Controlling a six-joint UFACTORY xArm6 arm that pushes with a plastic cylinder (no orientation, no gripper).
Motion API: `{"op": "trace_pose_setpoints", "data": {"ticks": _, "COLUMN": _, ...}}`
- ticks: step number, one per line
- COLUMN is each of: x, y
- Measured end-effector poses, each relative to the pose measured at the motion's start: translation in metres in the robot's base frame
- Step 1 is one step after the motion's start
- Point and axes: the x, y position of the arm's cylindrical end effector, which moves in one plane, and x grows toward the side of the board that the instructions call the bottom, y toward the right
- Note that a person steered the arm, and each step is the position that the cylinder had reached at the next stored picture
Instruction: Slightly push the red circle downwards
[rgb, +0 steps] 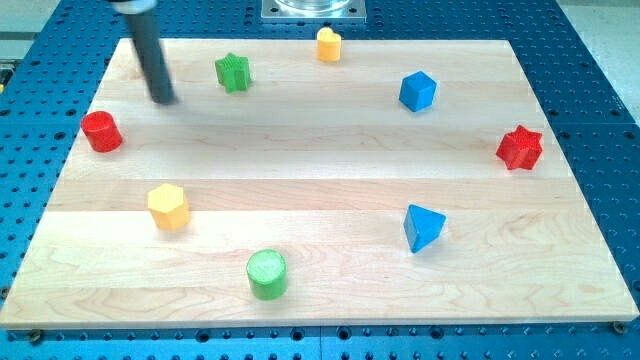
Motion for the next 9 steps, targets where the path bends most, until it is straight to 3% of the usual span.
{"op": "trace_pose_setpoints", "data": {"ticks": 1, "x": -0.001, "y": -0.050}}
{"op": "trace_pose_setpoints", "data": {"ticks": 4, "x": 0.008, "y": -0.066}}
{"op": "trace_pose_setpoints", "data": {"ticks": 5, "x": 0.039, "y": -0.066}}
{"op": "trace_pose_setpoints", "data": {"ticks": 7, "x": 0.054, "y": -0.010}}
{"op": "trace_pose_setpoints", "data": {"ticks": 8, "x": 0.082, "y": -0.008}}
{"op": "trace_pose_setpoints", "data": {"ticks": 9, "x": 0.063, "y": 0.008}}
